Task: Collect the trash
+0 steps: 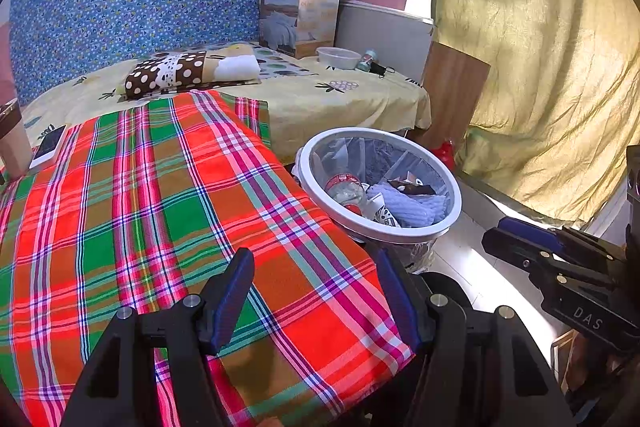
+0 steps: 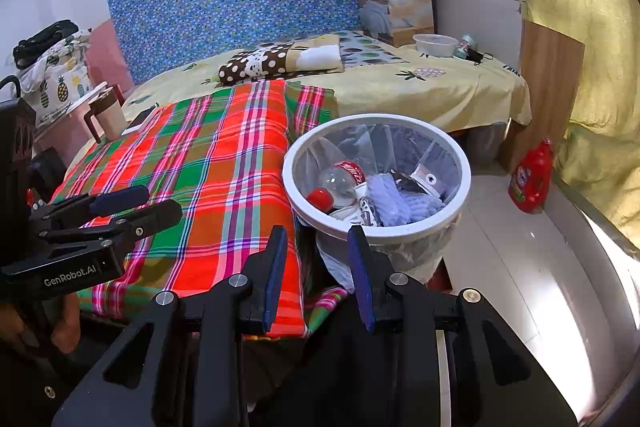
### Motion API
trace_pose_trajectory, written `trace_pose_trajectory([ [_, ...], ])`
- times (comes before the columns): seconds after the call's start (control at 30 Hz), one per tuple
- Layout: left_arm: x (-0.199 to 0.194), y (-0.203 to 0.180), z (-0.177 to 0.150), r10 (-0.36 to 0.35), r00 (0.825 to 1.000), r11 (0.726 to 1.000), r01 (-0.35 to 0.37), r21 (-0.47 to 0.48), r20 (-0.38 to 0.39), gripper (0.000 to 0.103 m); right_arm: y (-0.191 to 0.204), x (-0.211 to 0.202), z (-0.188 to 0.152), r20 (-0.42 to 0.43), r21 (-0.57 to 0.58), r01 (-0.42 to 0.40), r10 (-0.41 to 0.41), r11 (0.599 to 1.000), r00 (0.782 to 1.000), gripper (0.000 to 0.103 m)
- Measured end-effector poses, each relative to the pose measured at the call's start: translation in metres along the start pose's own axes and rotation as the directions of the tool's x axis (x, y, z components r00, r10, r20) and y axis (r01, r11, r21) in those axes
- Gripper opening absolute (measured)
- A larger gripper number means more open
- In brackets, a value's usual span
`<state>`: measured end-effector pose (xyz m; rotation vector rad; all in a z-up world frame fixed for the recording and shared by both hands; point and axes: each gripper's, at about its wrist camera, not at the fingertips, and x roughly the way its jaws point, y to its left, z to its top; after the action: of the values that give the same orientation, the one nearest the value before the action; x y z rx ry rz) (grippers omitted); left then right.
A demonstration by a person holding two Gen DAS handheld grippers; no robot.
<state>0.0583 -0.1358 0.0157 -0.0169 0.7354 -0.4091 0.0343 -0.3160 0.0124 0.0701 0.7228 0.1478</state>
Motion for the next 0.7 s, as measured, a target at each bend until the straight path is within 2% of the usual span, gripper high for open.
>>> trace_pose_trajectory([
  [0.7, -0.0006, -0.0024, -0.0009, 0.006, 1.000, 1.000, -0.006, 0.007, 0.003, 0.063, 0.0013, -0.0008, 0.0000, 0.001, -0.001, -0.001, 0.001, 1.000, 1.000, 0.034],
])
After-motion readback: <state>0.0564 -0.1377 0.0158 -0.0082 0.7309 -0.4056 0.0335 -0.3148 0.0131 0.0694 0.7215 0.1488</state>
